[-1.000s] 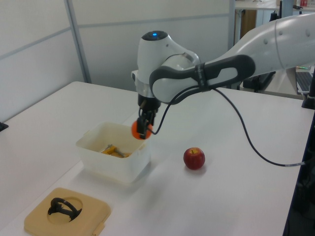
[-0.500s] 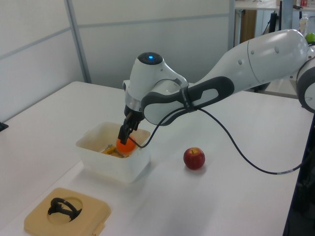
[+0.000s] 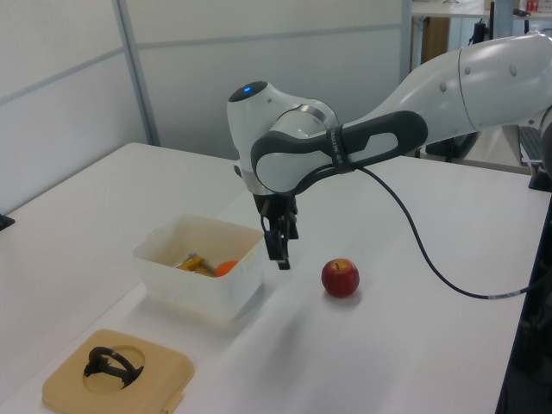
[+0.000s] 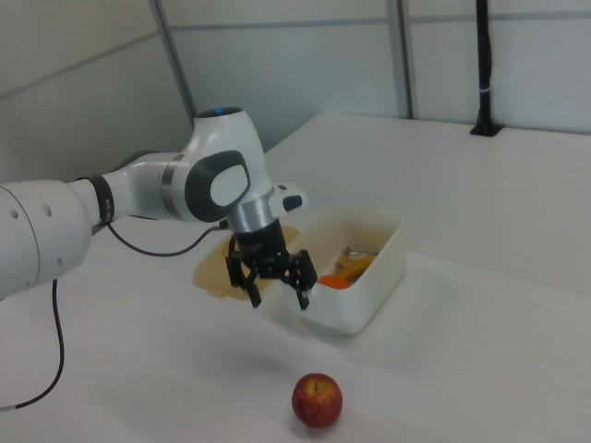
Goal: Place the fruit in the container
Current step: 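Move the gripper to the red apple and grasp it, then lift the apple and lower it into the white container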
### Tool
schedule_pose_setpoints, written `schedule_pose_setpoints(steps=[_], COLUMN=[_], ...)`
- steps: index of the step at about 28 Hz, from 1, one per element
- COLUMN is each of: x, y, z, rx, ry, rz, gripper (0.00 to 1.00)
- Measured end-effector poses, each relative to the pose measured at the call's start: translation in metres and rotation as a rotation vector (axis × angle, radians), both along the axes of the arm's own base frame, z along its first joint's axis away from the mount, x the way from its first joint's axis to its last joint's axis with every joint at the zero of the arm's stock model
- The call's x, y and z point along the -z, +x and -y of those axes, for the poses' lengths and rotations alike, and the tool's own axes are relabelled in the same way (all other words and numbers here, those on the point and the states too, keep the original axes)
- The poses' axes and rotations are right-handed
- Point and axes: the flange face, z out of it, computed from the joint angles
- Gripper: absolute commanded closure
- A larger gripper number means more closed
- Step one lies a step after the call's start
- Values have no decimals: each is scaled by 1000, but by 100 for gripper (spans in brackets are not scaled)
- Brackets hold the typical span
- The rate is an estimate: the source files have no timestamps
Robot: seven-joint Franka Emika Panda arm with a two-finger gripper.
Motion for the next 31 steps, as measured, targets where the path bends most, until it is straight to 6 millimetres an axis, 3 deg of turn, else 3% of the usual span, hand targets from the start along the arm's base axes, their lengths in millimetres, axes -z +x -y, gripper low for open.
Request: schedule_pose_setpoints(steps=[7, 16, 24, 25, 26, 27, 29, 31], x=[46, 66, 110, 114, 119, 121, 122, 118], y=[-18, -27, -26, -27, -27, -27, -27, -27], z=[29, 91, 95, 95, 95, 95, 95, 96], rx=[-10, 3, -9, -12, -14, -15, -14, -11], ry=[0, 11, -3, -5, -5, -6, -6, -6], rz=[-125, -177, -215, -218, -220, -222, -223, -217], gripper=[0, 0, 0, 16, 39, 56, 65, 65])
